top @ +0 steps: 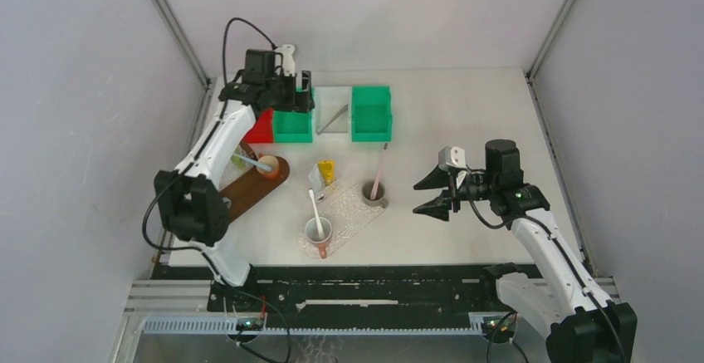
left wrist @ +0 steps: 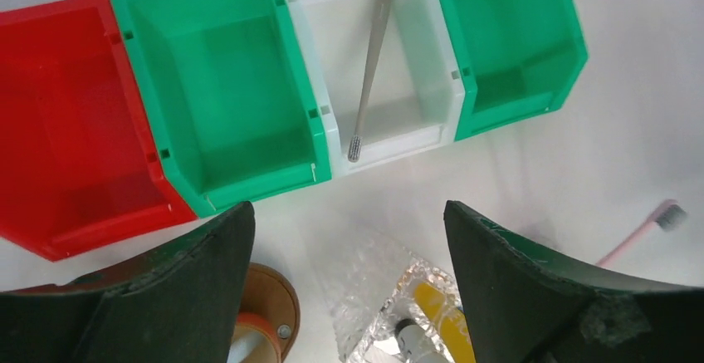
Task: Prepare toiletry sets of a toothbrush and toothpaste on the tray
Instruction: Place the toothbrush in the cup, then pick up the toothbrush from the storage box.
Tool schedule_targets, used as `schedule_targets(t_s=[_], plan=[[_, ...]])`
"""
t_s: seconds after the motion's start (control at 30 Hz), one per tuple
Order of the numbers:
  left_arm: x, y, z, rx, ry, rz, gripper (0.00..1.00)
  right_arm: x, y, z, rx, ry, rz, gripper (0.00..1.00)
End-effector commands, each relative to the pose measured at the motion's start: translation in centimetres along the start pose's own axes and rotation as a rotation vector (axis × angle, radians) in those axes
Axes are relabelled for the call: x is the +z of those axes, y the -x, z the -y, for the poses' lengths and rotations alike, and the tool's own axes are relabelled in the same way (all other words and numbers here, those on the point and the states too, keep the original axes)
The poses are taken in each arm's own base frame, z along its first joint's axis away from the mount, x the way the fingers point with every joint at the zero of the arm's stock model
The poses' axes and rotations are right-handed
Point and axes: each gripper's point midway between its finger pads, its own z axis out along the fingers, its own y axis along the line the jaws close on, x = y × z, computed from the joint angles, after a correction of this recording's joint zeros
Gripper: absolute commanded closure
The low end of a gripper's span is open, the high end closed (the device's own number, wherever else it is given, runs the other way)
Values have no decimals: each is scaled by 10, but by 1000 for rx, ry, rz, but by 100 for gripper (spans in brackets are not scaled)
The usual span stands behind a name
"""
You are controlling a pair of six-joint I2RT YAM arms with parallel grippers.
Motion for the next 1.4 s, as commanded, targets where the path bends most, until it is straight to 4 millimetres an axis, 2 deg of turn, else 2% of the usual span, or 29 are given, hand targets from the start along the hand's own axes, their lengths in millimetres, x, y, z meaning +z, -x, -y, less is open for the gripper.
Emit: schedule_targets(t_s=[0.0, 0.13, 0.23, 0.47, 0.6, 1.0, 1.37], plan=[[13, 5, 6, 191, 56, -97, 15, -3, 13, 4, -61, -20, 10, 32], [41, 3, 13, 282, 51, -186, 30, -1, 10, 5, -44, -13, 6, 33], [67, -5, 9, 302, 55, -248, 45, 1, 9, 5, -43, -8, 0, 32], [114, -12, 9, 292, 38, -275, 45, 3, 9, 3, -58, -4, -6, 32], [133, -14, 6, 295, 55, -260, 46, 7, 6, 2, -55, 7, -18, 32], [163, -35, 2, 316, 37, -296, 55, 11, 4, 1, -70, 5, -35, 32], [179, -66, -1, 310, 39, -376, 51, 12, 2, 3, -68, 5, -51, 32]])
